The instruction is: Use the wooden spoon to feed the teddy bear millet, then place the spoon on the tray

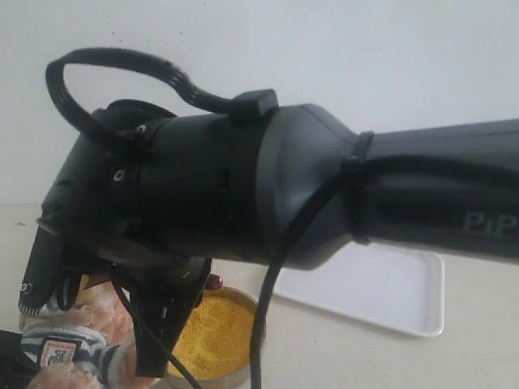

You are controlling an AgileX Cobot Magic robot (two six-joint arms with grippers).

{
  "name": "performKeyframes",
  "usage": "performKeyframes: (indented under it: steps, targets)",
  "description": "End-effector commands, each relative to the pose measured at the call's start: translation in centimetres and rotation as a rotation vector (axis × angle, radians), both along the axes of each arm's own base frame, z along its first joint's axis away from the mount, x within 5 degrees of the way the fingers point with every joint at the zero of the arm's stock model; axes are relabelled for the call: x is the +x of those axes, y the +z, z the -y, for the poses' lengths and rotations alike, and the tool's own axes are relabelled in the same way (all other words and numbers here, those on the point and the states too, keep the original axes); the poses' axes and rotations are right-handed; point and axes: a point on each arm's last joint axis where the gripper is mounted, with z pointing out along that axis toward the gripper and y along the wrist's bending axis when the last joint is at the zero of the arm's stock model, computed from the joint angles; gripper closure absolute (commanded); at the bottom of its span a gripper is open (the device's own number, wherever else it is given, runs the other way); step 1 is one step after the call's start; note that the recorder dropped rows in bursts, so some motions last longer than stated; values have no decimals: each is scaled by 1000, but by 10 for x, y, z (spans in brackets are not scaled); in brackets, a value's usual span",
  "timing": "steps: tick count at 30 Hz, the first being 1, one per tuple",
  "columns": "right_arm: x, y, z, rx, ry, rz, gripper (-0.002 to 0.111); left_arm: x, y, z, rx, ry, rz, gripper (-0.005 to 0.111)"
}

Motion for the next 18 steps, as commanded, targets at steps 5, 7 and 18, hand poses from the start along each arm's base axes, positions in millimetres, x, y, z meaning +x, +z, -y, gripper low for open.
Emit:
performKeyframes:
  steps: [5, 7, 18]
  targets:
    - [3, 0, 2, 9, -85, 38, 108, -1, 3, 2, -27, 7, 5, 103]
    - [3, 0, 3, 8, -104, 40, 108, -1, 3, 2, -27, 7, 5, 103]
    - [-11, 2, -6, -9, -61, 87, 108, 0, 4, 2, -38, 16, 15, 103]
